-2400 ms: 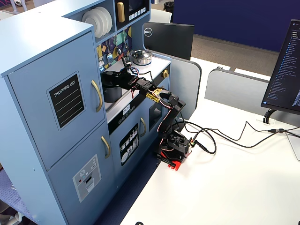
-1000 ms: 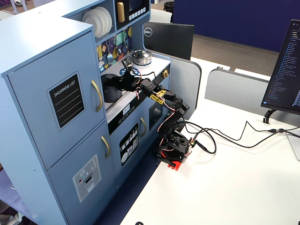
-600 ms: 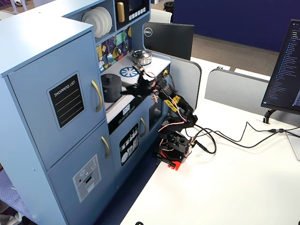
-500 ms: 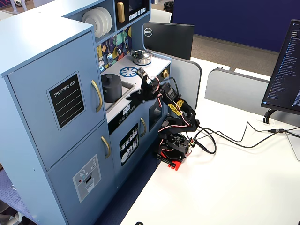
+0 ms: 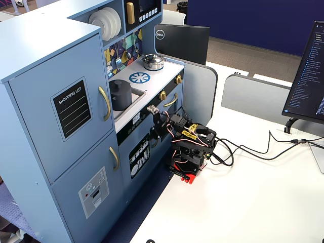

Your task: Pick up the lid from the counter and put it on the gray recipient

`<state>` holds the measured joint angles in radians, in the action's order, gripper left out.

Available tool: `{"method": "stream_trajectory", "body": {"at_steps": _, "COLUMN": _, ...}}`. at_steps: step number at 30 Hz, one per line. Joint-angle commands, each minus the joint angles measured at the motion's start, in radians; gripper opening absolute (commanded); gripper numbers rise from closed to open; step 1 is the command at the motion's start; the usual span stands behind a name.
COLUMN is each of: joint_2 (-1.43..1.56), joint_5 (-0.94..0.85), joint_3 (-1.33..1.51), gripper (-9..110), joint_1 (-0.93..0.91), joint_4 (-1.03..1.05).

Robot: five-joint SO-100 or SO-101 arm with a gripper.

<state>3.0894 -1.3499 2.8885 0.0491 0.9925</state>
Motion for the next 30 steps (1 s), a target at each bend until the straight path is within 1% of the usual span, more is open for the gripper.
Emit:
{"method": "stream_trajectory", "body": {"at_steps": 1, "joint_2": 0.087, "joint_5": 0.012, "joint_3": 0.064, "gripper": 0, "joint_1": 0.034, "joint_4": 0.107}}
{"method": "stream_trajectory", "body": {"at_steps": 3, "joint_2": 0.087, "joint_5": -0.021, "joint_3": 0.087, "gripper": 0, "joint_1": 0.037, "joint_4": 0.186}}
{"method": "stream_trajectory", "body": {"at_steps": 6, "joint_2": 0.087, "joint_5": 0.009, "joint_3": 0.106, "gripper": 0, "joint_1": 0.041, "joint_4": 0.276}}
{"method": "stream_trajectory", "body": {"at_steps": 12, "joint_2": 0.087, "joint_5": -0.101, "joint_3": 0.114, "gripper": 1, "joint_1": 0.061, "joint_4": 0.526}}
{"method": "stream_trajectory", "body": {"at_steps": 19, "joint_2": 0.087, "joint_5": -0.146, "joint_3": 0.114, "gripper": 3, "joint_1": -0.038, "joint_4": 0.534}}
{"method": "stream_trajectory", "body": {"at_steps": 30, "joint_2": 0.089, "joint_5": -0.161, "joint_3": 0.114, "gripper": 4, "joint_1": -0.046, "joint_4": 0.537}}
